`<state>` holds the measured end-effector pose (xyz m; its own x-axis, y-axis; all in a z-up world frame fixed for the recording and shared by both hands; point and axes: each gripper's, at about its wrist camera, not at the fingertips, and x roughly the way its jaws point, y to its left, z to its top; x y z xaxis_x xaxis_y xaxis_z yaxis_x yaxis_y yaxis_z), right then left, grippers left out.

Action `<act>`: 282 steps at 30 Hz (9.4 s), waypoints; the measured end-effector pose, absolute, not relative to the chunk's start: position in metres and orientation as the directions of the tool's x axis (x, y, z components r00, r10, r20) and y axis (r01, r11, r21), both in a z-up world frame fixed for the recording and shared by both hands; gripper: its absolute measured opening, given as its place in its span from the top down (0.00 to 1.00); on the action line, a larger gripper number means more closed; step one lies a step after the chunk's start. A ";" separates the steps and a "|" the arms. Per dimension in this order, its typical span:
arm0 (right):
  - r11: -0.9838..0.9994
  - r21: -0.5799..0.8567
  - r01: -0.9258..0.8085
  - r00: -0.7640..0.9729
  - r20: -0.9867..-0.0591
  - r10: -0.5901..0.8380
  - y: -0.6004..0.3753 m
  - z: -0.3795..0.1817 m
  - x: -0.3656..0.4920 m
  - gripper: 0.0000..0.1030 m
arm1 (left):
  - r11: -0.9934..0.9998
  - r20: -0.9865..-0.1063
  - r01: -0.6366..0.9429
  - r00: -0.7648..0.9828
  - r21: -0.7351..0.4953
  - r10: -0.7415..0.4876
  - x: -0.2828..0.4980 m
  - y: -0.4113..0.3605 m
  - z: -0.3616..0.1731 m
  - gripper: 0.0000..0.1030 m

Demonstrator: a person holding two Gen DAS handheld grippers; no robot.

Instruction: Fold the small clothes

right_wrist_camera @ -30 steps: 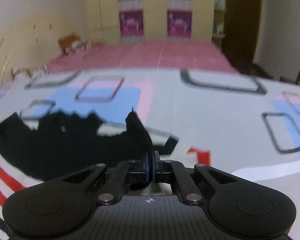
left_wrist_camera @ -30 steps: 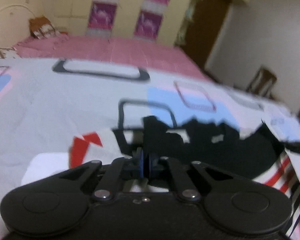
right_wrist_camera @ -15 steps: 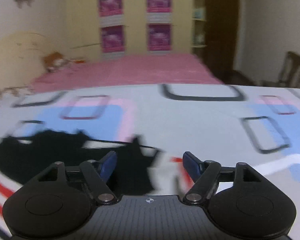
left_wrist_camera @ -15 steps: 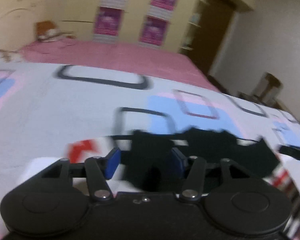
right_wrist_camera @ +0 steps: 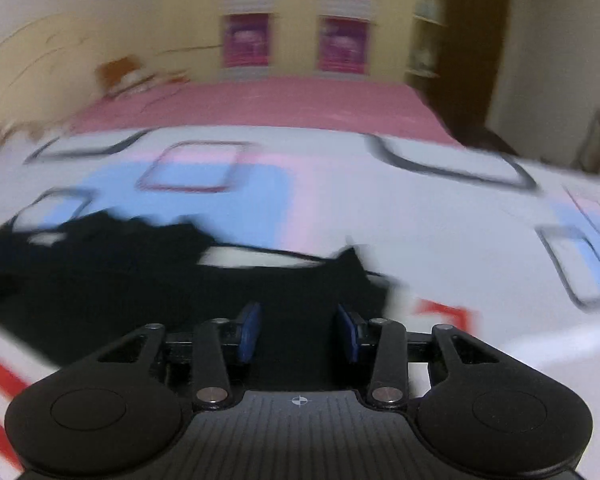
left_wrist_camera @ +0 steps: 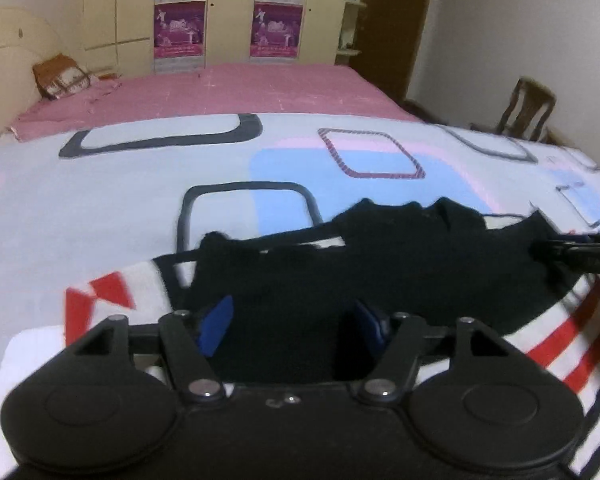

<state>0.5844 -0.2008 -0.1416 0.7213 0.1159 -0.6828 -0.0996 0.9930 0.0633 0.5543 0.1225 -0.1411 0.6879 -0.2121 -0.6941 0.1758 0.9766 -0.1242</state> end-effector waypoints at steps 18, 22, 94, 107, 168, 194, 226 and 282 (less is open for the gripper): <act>0.940 0.057 -0.338 0.666 -0.691 0.281 -0.132 -0.136 0.527 0.51 | 0.963 -0.670 0.242 0.697 -0.116 -0.256 0.497 0.069 -0.134 0.33; 0.990 0.014 -0.142 0.694 -0.712 0.110 -0.193 -0.139 0.515 0.51 | 0.982 -0.677 0.174 0.715 -0.068 -0.173 0.478 0.112 -0.136 0.33; 0.992 0.027 -0.123 0.618 -0.780 0.098 -0.234 -0.132 0.375 0.63 | 0.999 -0.700 0.011 0.713 -0.047 -0.041 0.345 0.138 -0.134 0.45; 0.989 0.021 -0.148 0.607 -0.787 0.108 -0.236 -0.136 0.377 0.63 | 1.000 -0.714 -0.010 0.700 -0.029 -0.013 0.349 0.132 -0.134 0.44; 0.883 0.436 -0.174 0.711 -0.565 0.419 -0.228 -0.108 0.460 1.00 | 0.869 -0.463 -0.020 0.852 -0.494 -0.244 0.406 0.048 -0.054 0.86; 0.795 0.600 -0.093 0.621 -0.589 0.517 -0.339 -0.112 0.485 0.40 | 0.916 -0.674 0.111 0.644 -0.385 -0.362 0.484 -0.013 -0.117 0.67; 0.950 0.045 -0.309 0.641 -0.728 0.243 -0.296 -0.100 0.402 0.89 | 0.902 -0.687 0.428 0.638 -0.060 -0.348 0.412 -0.045 -0.118 0.71; 0.961 0.145 -0.235 0.609 -0.748 0.262 -0.288 -0.115 0.565 0.76 | 0.917 -0.710 0.351 0.597 -0.188 -0.374 0.549 -0.059 -0.127 0.54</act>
